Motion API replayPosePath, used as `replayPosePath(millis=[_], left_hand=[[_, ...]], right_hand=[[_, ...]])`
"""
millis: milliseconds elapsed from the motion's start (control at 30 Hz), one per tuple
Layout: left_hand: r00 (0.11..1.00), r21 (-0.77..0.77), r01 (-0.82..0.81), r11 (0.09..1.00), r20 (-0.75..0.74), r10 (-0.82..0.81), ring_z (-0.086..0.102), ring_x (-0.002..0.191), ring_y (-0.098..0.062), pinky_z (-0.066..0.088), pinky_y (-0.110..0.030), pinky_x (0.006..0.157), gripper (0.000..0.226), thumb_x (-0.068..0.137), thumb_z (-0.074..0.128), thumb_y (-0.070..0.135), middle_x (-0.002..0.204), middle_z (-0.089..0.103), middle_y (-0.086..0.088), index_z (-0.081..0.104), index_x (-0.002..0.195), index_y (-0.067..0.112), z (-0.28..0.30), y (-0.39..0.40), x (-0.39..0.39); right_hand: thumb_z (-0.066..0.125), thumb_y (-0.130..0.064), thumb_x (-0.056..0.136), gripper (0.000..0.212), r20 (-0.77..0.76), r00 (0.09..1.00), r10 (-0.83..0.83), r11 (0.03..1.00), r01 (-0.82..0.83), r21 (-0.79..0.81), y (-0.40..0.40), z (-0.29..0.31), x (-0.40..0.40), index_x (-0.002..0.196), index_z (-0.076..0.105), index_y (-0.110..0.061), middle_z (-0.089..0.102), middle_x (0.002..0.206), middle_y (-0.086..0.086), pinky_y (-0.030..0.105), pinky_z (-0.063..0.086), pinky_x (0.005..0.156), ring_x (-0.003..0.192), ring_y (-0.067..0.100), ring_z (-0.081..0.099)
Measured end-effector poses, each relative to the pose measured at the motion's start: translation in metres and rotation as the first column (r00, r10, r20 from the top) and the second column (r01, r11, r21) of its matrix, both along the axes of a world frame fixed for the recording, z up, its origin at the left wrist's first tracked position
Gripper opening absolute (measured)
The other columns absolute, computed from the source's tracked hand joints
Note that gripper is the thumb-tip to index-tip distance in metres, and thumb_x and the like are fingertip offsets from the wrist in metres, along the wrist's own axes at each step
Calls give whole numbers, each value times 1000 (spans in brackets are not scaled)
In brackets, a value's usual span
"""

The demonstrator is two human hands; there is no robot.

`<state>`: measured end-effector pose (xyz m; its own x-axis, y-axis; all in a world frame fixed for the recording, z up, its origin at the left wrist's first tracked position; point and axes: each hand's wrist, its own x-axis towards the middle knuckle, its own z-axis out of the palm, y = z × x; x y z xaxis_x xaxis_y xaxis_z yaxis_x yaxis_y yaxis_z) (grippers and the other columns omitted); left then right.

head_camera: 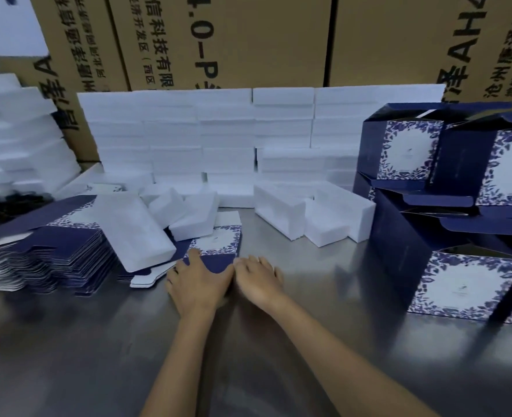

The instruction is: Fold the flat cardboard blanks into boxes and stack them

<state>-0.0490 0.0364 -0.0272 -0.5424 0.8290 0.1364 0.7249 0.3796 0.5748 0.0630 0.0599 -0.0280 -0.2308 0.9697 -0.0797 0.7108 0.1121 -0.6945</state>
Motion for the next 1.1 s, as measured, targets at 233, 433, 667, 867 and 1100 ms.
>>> replayPosePath(millis=[233,433,667,867,1100], left_hand=[[987,95,-24,995,162,8,38,130,-32,37,-42,106,82,75,61,69,130,56,-12,42,136,17,11,-5,16],[992,205,-12,979,129,-15,32,137,-26,22,-47,111,73,77,54,69,140,50,-3,45,134,25,20,-11,25],[985,484,-49,874,167,-37,40,121,-26,28,-38,98,31,91,55,26,127,55,-7,56,121,18,25,-21,27],[959,548,69,834,195,-208,45,107,-22,41,-38,91,25,92,53,14,114,56,-2,57,117,15,21,-22,37],[847,458,215,862,352,-398,57,95,-19,44,-31,80,20,93,59,25,110,59,1,54,112,24,18,-26,61]], right_hand=[[63,-16,94,28,-641,679,-358,925,165,-341,25,27,-12,69,48,-15,49,67,6,30,40,65,67,21,46],[50,6,90,24,-711,606,-356,931,167,-324,32,43,-2,99,62,-13,70,104,14,44,55,83,91,30,66],[55,-3,97,27,-755,593,-280,946,302,-114,14,73,60,113,64,-22,72,104,7,22,50,46,61,10,67],[55,-11,101,26,-763,602,-235,906,420,52,-18,81,117,117,61,-32,75,75,-10,21,55,60,67,6,71],[58,-13,102,28,-837,503,-214,845,525,99,-38,91,145,126,60,-29,71,83,-23,15,54,74,78,-3,69]])
